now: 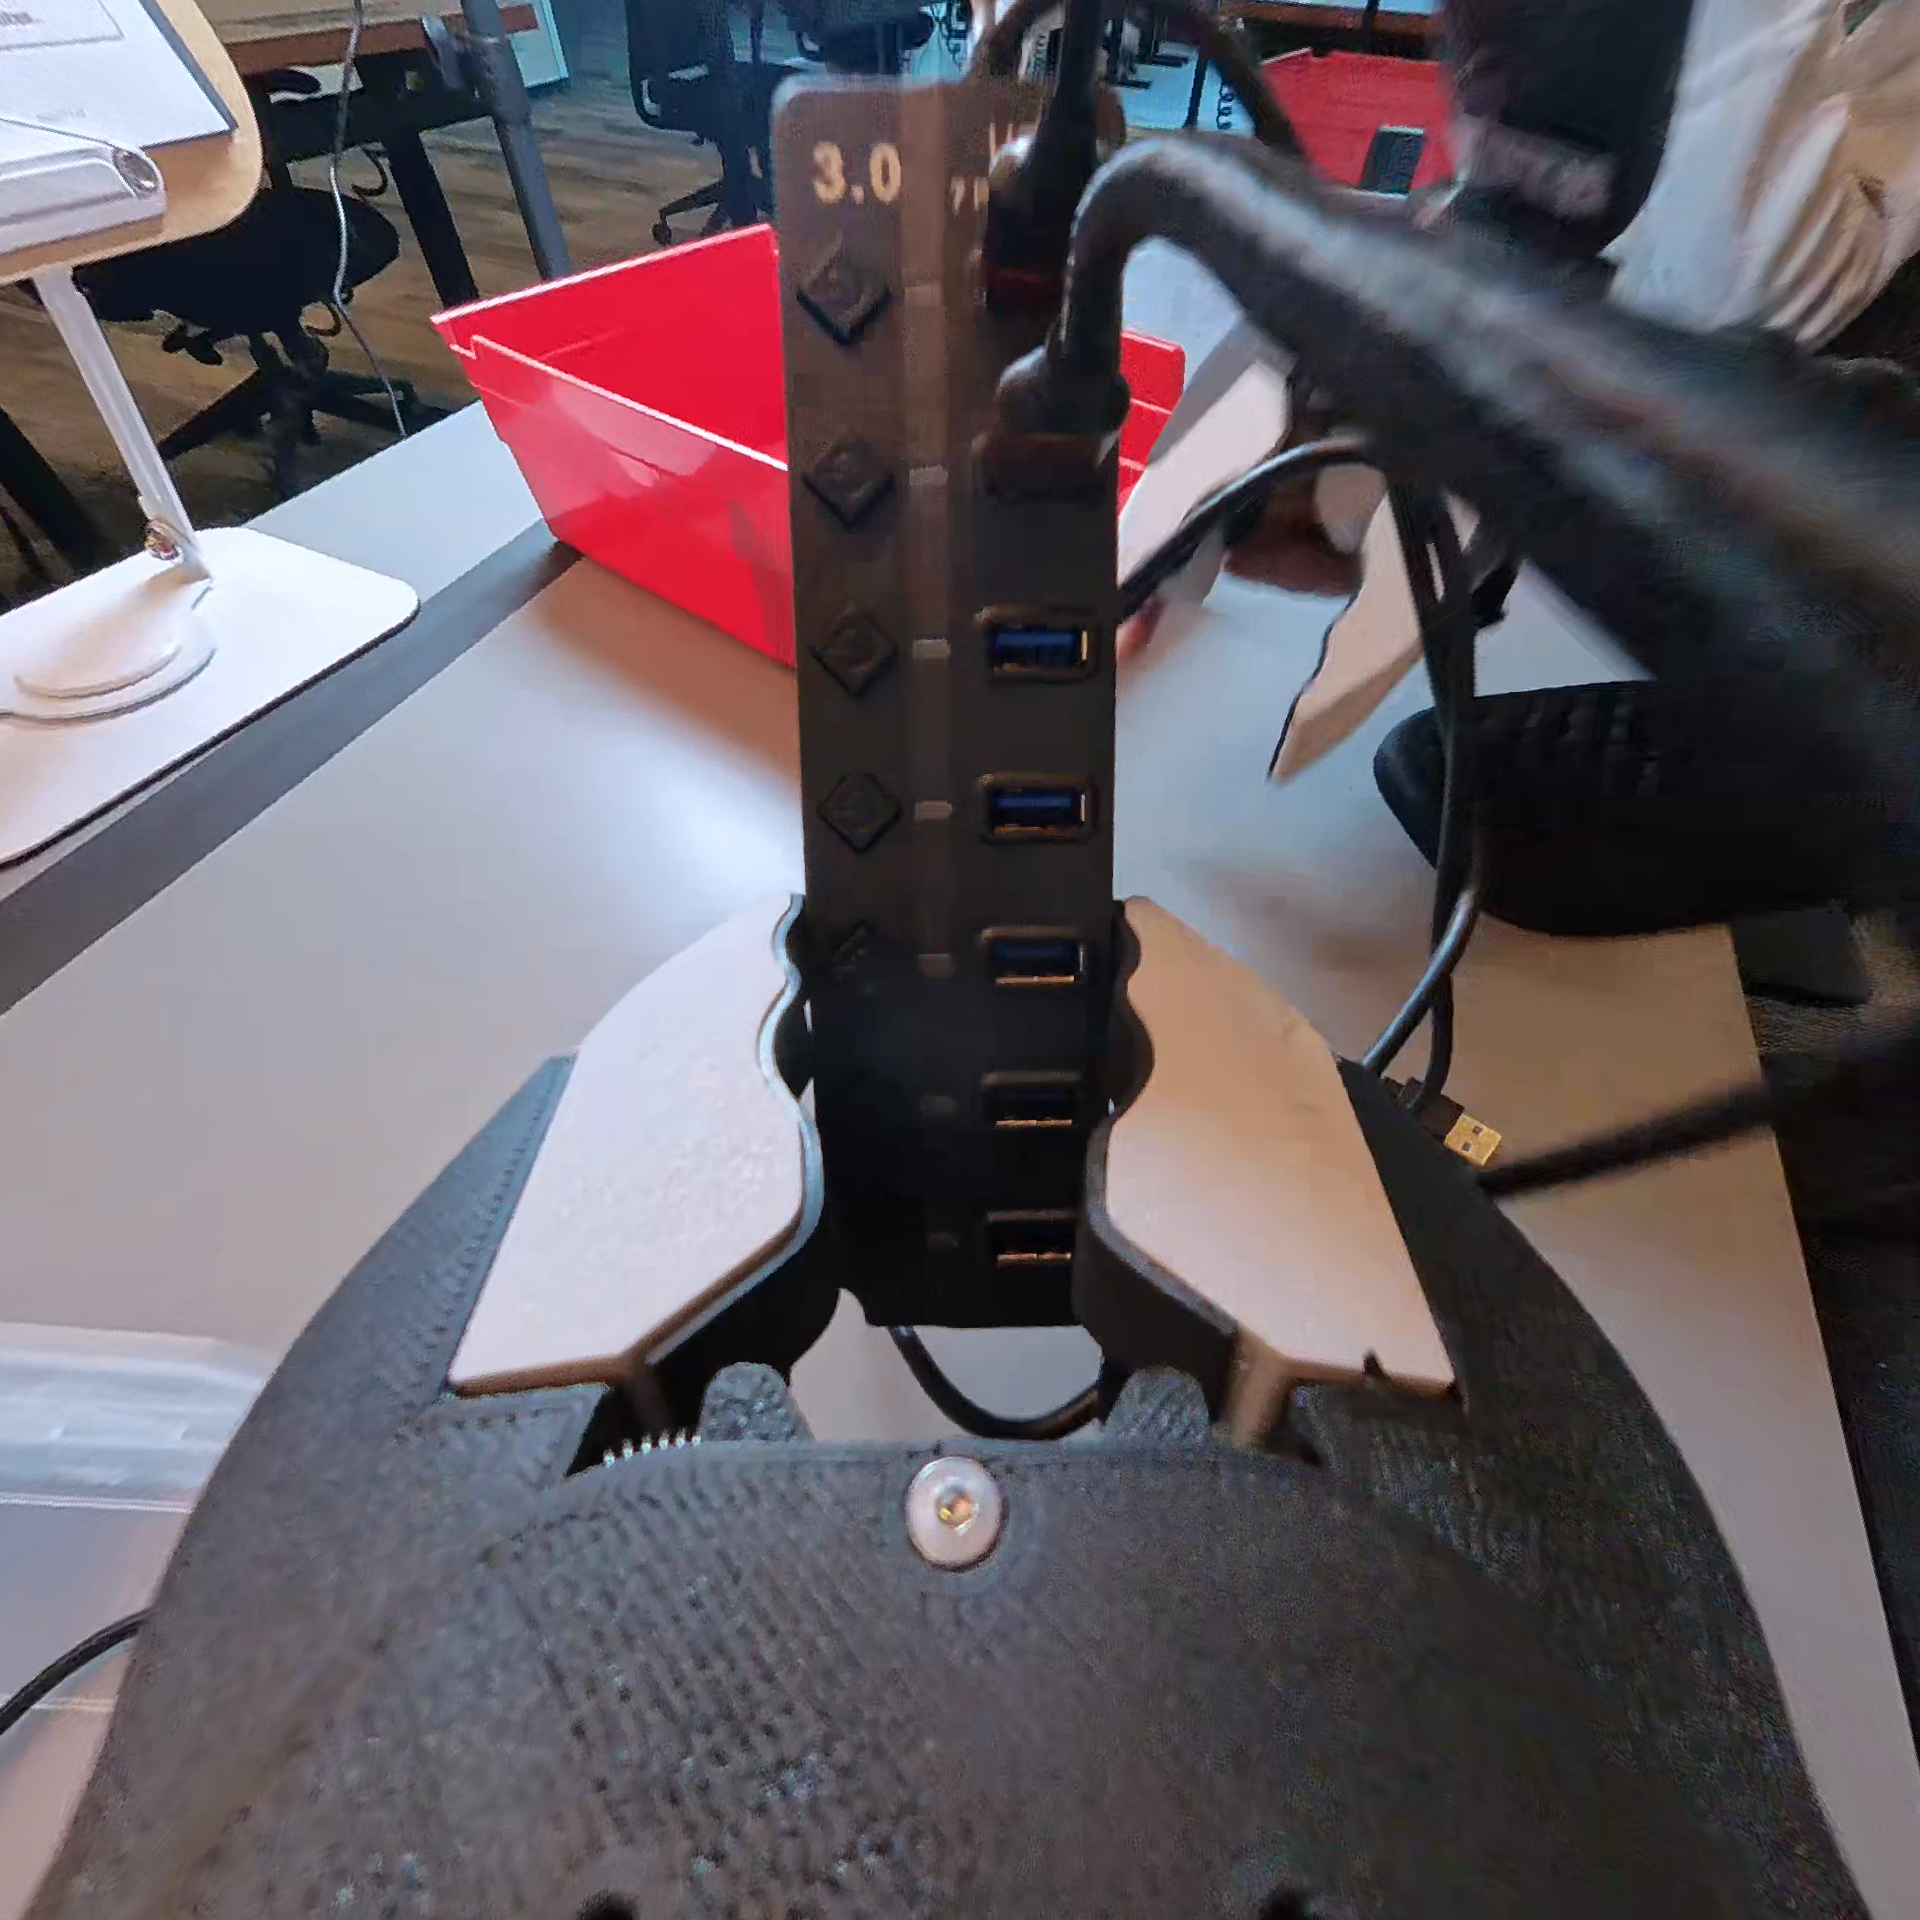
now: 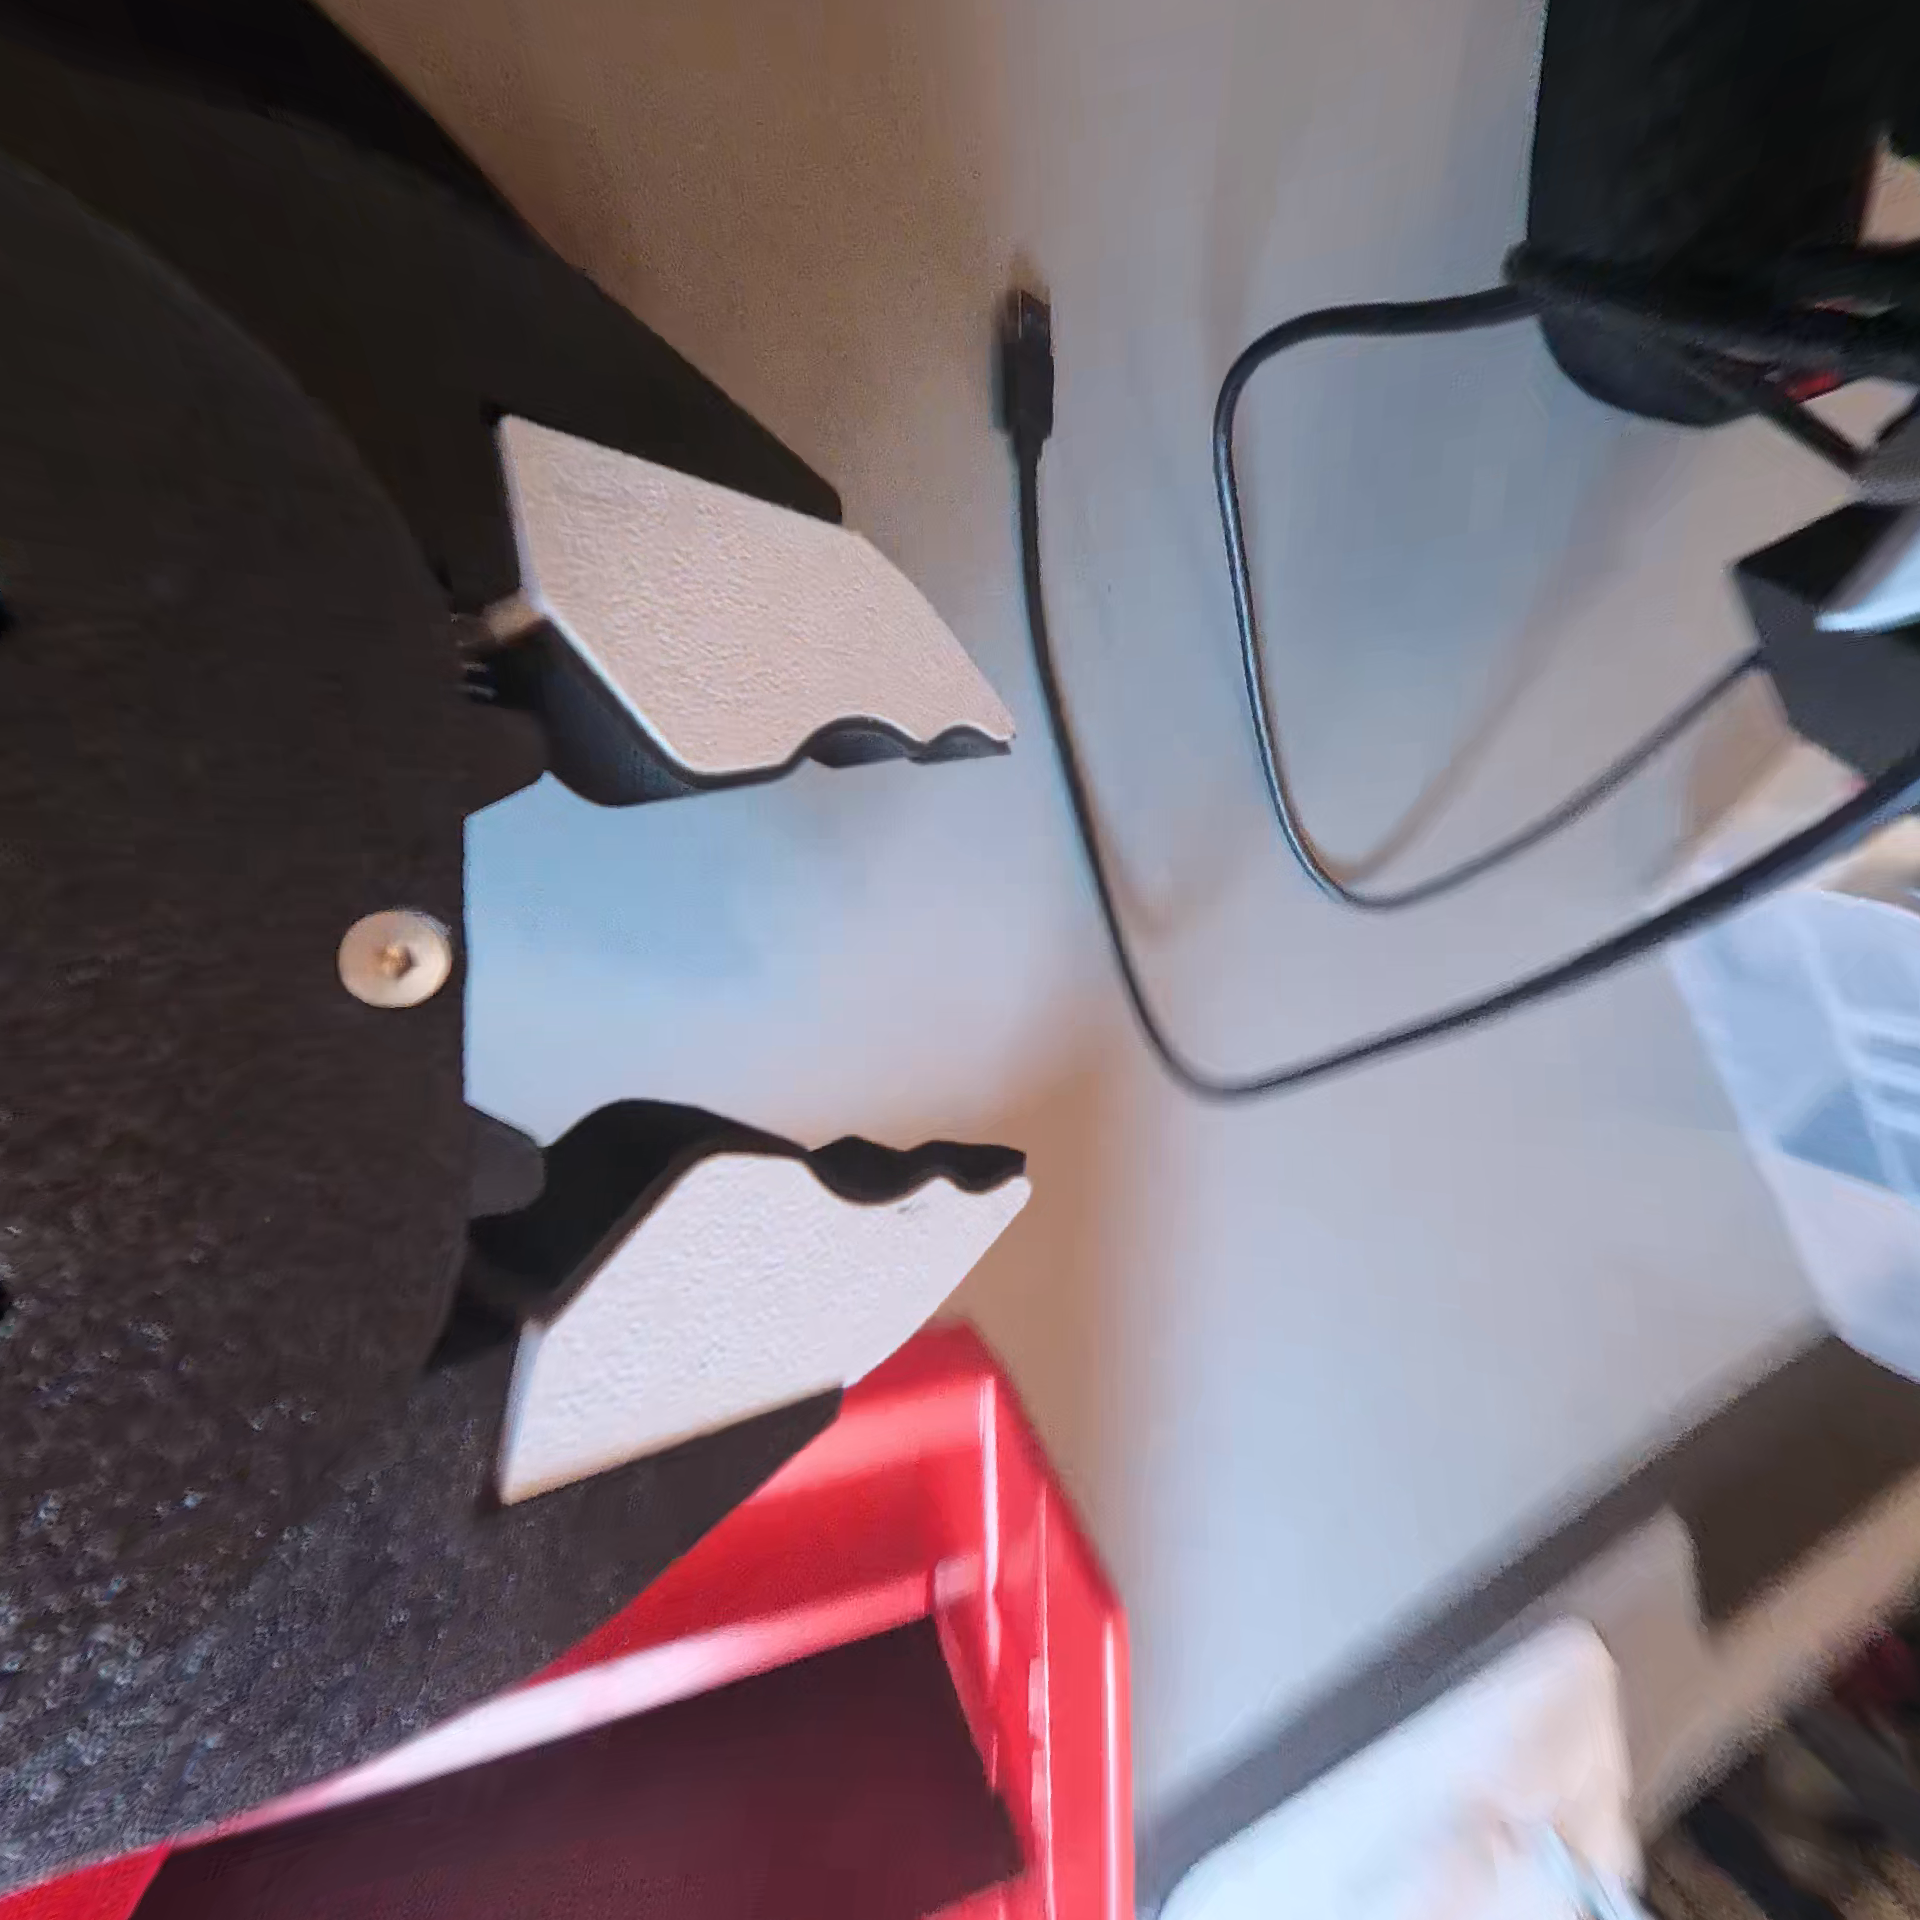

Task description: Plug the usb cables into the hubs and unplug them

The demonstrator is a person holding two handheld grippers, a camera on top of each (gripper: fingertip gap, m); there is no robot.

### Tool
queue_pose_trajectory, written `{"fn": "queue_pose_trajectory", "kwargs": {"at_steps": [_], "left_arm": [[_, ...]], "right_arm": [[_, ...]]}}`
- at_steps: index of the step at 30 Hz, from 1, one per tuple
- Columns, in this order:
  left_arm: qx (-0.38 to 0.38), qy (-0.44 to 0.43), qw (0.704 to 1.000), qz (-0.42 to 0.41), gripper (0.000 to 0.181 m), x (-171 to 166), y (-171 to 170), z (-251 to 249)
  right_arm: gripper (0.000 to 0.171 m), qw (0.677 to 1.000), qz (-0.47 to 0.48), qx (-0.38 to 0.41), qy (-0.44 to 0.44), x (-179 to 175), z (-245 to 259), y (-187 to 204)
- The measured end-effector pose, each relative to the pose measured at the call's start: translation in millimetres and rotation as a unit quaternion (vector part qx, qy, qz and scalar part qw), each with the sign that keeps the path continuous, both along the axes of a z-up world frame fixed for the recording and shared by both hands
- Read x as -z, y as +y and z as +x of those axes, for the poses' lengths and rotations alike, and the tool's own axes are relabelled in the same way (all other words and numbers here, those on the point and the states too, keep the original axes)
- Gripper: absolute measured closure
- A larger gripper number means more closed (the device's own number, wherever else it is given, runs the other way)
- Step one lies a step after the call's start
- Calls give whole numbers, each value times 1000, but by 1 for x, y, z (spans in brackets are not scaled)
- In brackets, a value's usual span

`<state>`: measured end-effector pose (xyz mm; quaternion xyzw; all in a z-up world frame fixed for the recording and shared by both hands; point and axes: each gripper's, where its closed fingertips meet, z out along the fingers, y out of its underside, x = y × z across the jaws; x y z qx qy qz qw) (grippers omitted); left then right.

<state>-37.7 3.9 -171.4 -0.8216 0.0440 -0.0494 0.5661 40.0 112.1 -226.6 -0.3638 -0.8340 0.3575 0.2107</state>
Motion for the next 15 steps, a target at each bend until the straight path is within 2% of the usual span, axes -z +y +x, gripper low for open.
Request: {"fn": "queue_pose_trajectory", "kwargs": {"at_steps": [2,5,6,7,9,10,15], "left_arm": [[2,-1,1000,7,127,-3,1,4],[1,-3,1000,12,127,-4,-2,6],[-1,-3,1000,10,127,-3,-3,5],[0,-4,1000,11,127,-3,-5,5],[-2,-6,1000,12,127,-3,-8,2],[-7,-5,1000,11,127,-3,-10,0],[-51,-29,998,-12,127,3,-16,-19]], "right_arm": [[92,999,-10,2,-50,28,-13,-19],[94,994,-12,66,-88,53,-47,-28],[100,993,-9,73,-89,56,-55,-28],[114,993,6,75,-86,59,-62,-25],[158,994,48,78,-62,60,-72,-16],[171,994,57,74,-50,59,-74,-13],[171,996,55,75,-1,30,-53,2]]}}
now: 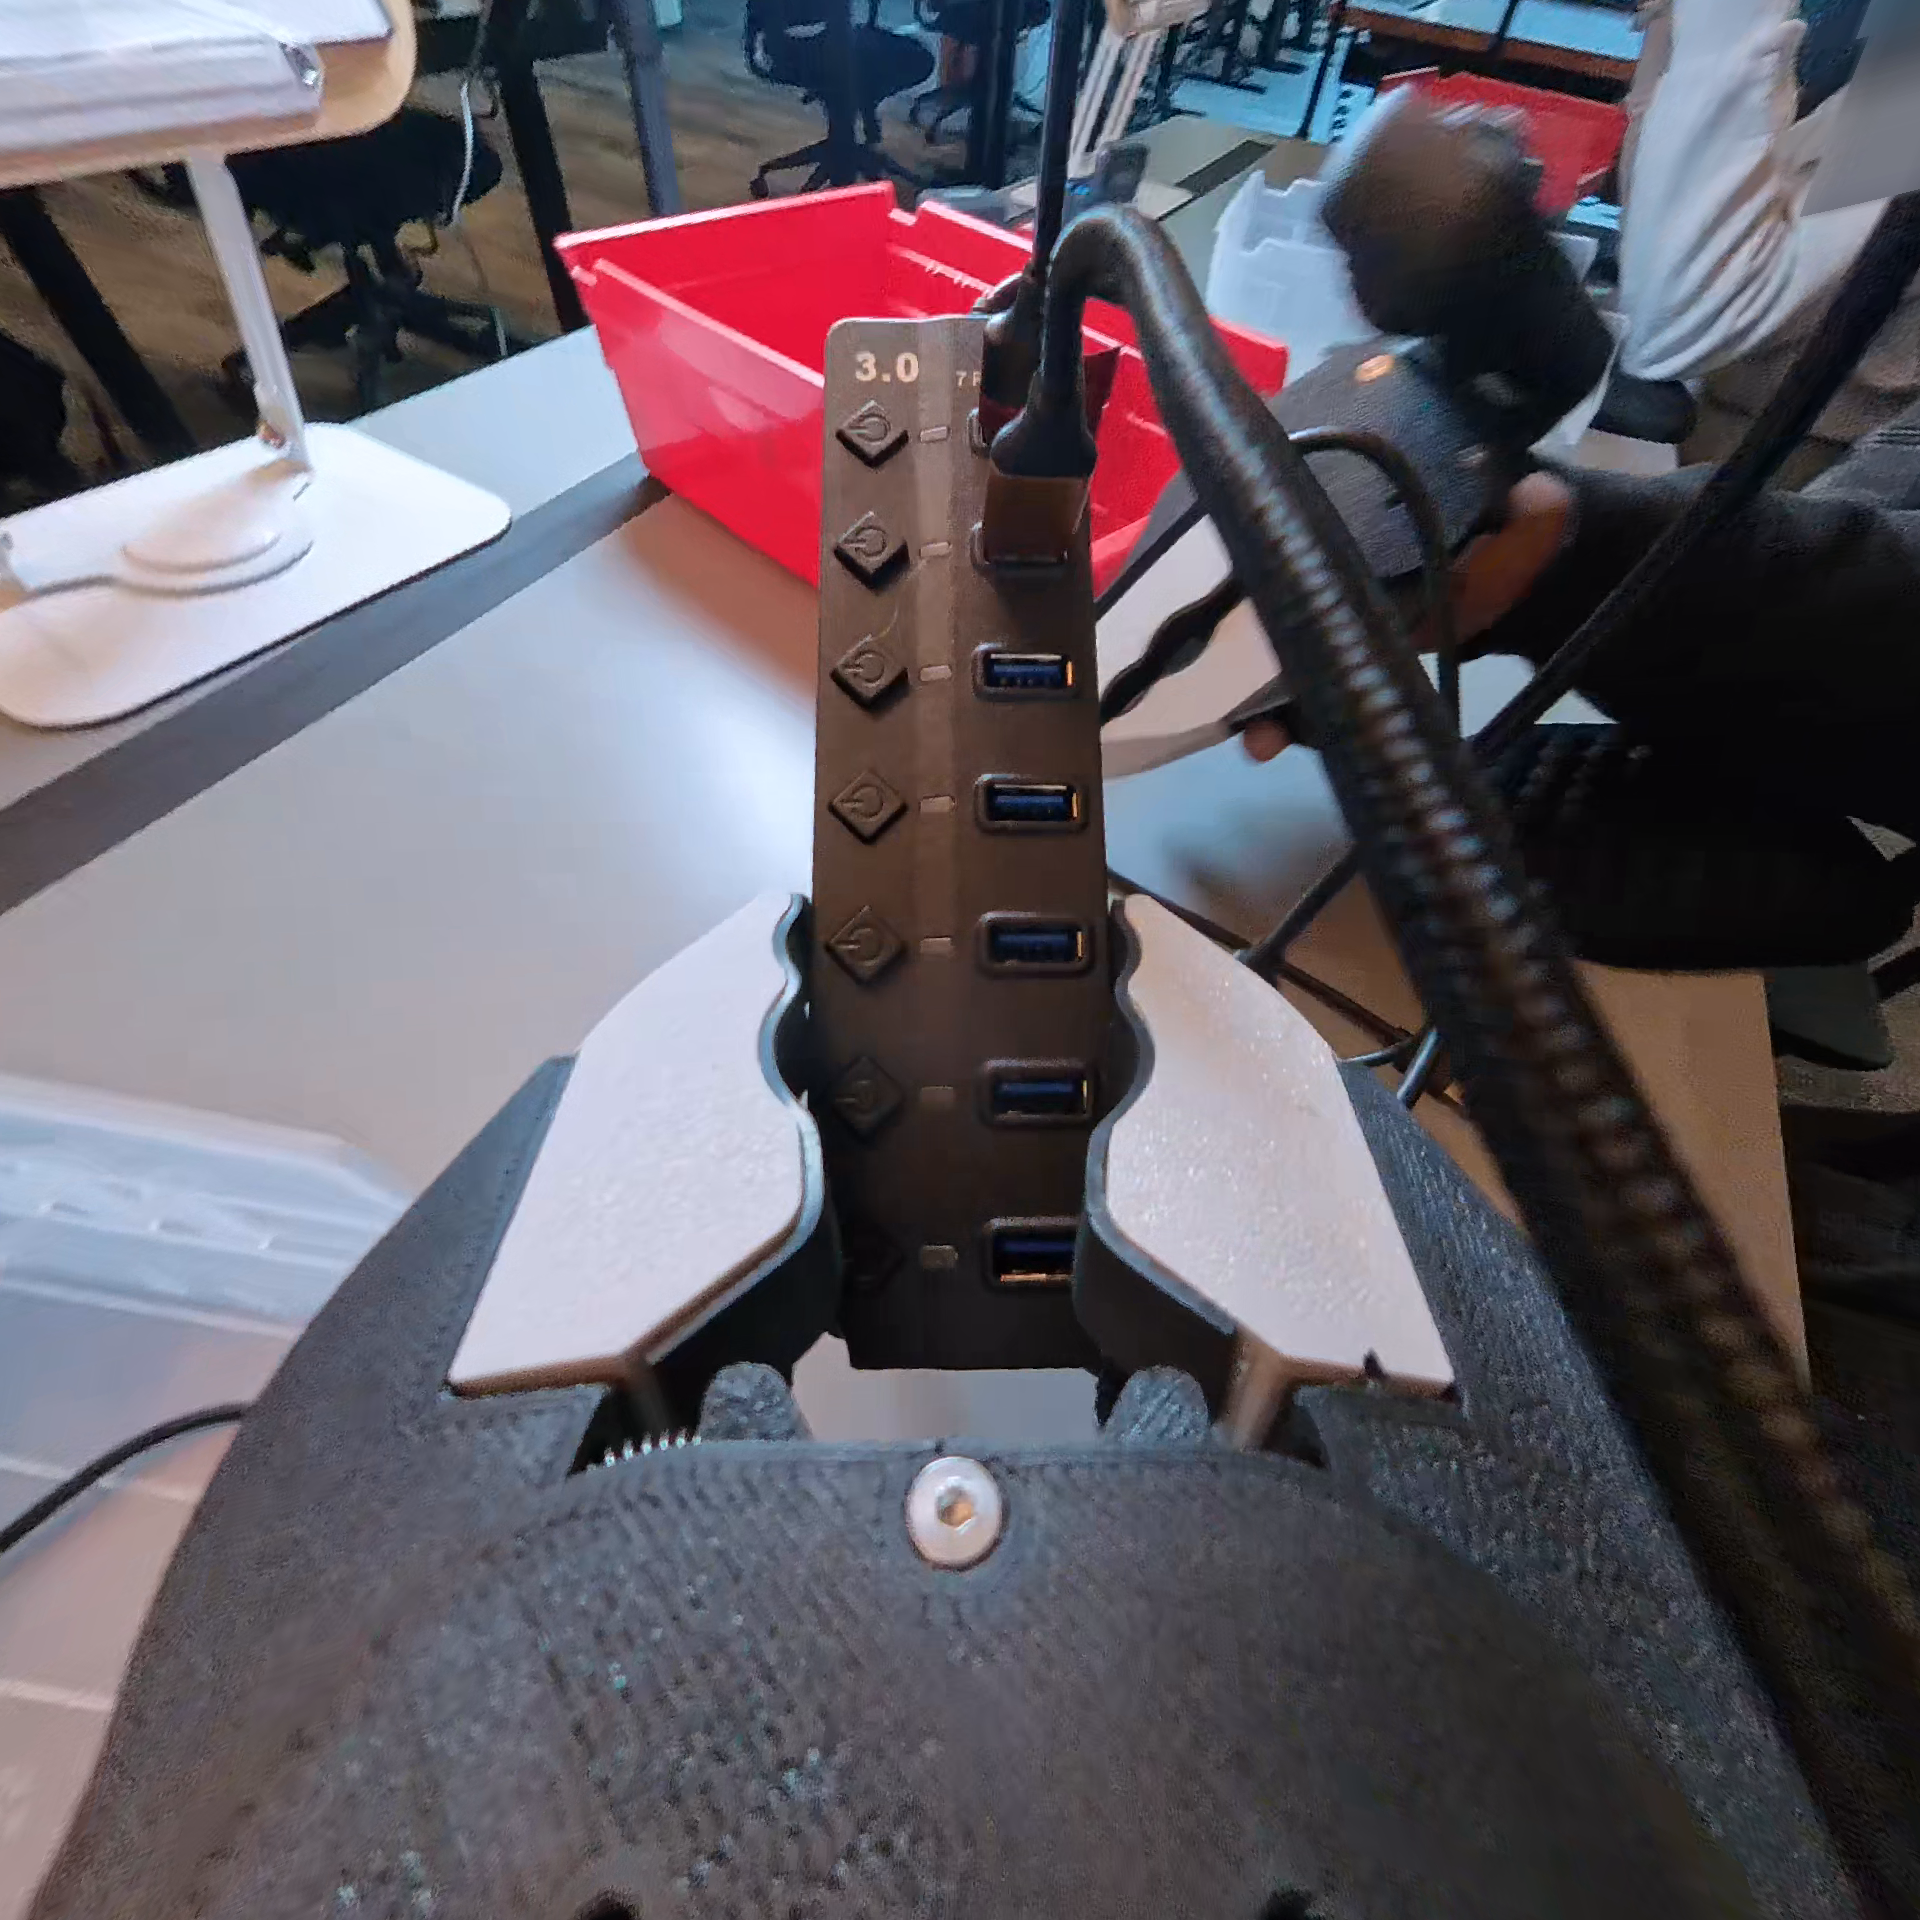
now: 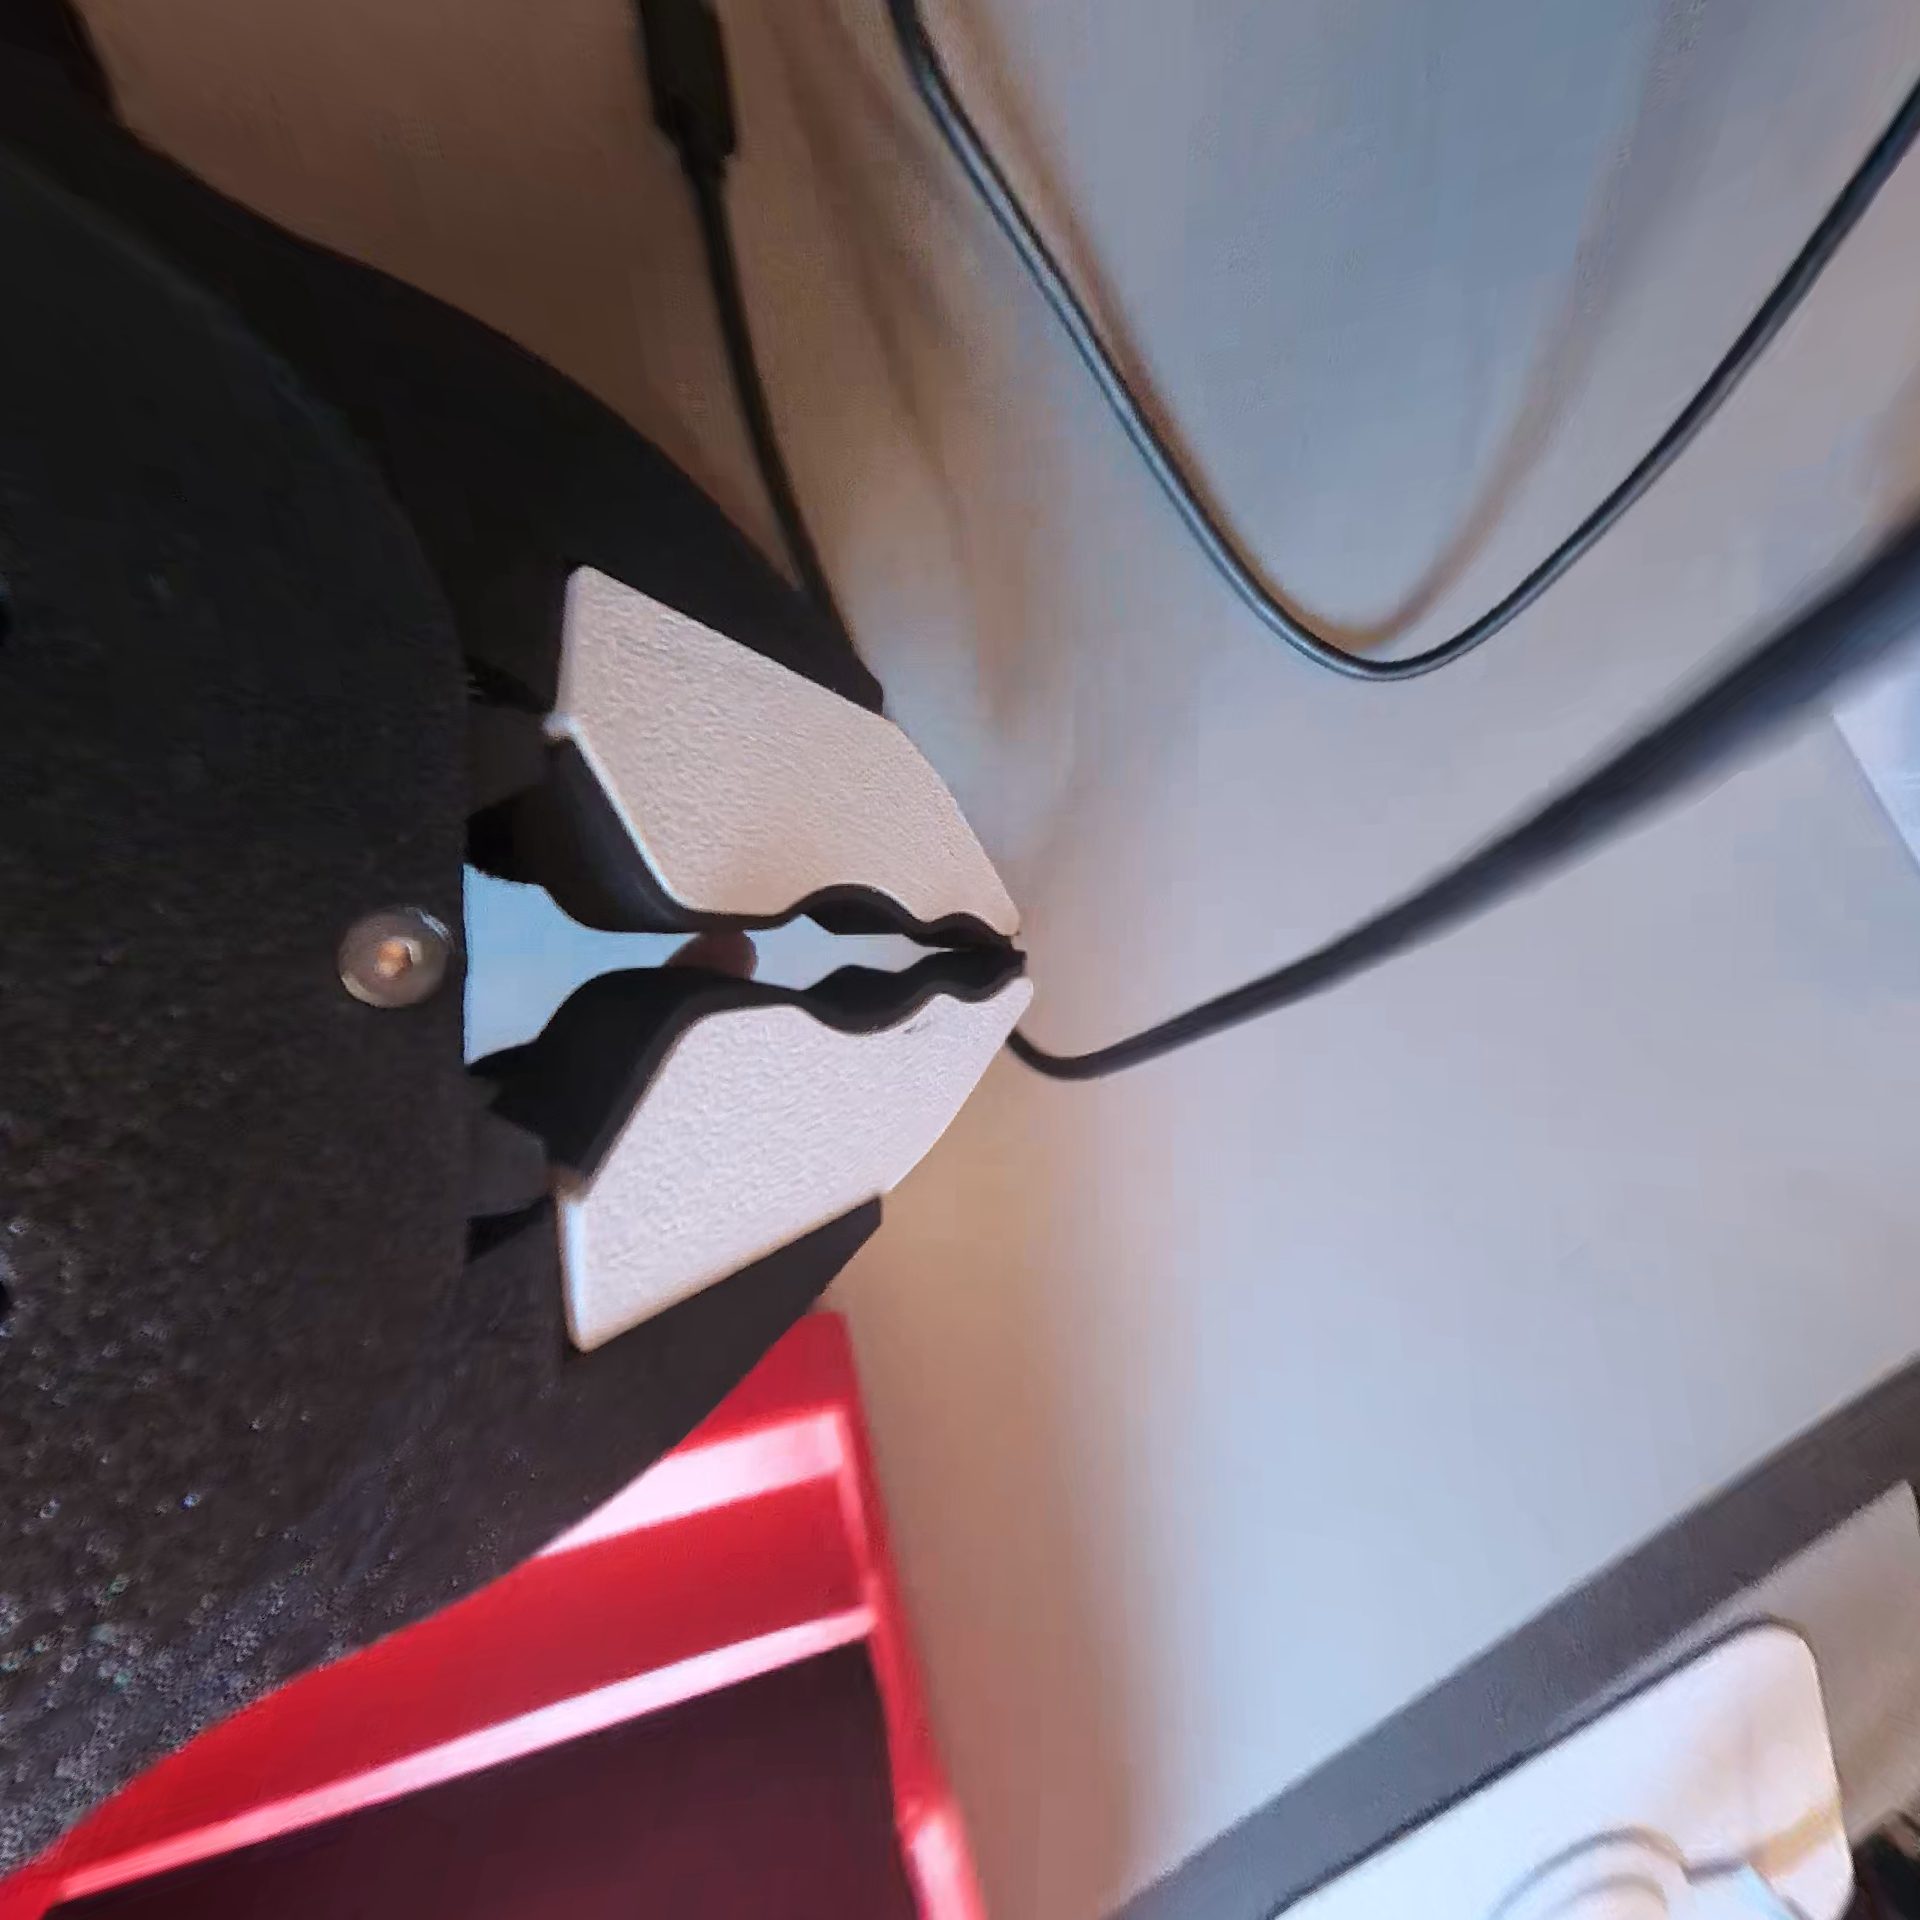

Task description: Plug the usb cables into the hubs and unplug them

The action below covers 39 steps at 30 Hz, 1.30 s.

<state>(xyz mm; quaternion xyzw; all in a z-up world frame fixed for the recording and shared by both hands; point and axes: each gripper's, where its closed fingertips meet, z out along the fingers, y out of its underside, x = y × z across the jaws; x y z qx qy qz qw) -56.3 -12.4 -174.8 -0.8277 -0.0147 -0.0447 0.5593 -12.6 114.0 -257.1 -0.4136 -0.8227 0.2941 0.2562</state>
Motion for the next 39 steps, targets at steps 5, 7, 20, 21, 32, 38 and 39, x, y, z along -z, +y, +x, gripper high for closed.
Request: {"fn": "queue_pose_trajectory", "kwargs": {"at_steps": [5,7,20,21,32,38,39], "left_arm": [[0,-17,1000,-23,127,12,3,-2],[2,-14,1000,-28,127,14,5,0],[-17,10,986,-166,127,65,6,-4],[-4,27,983,-183,127,72,8,1],[109,108,975,-163,127,67,14,59],[146,147,969,-132,127,56,12,71],[150,144,971,-117,127,50,12,74]], "right_arm": [[117,999,-2,25,-35,4,10,21],[113,996,-39,44,-60,15,-4,16],[166,959,103,-196,179,-98,37,-32],[166,948,134,-218,188,-107,39,-40],[86,911,321,-260,26,-47,18,-37],[90,916,238,-316,-66,-17,33,-61],[94,911,234,-328,-87,-15,37,-64]]}}
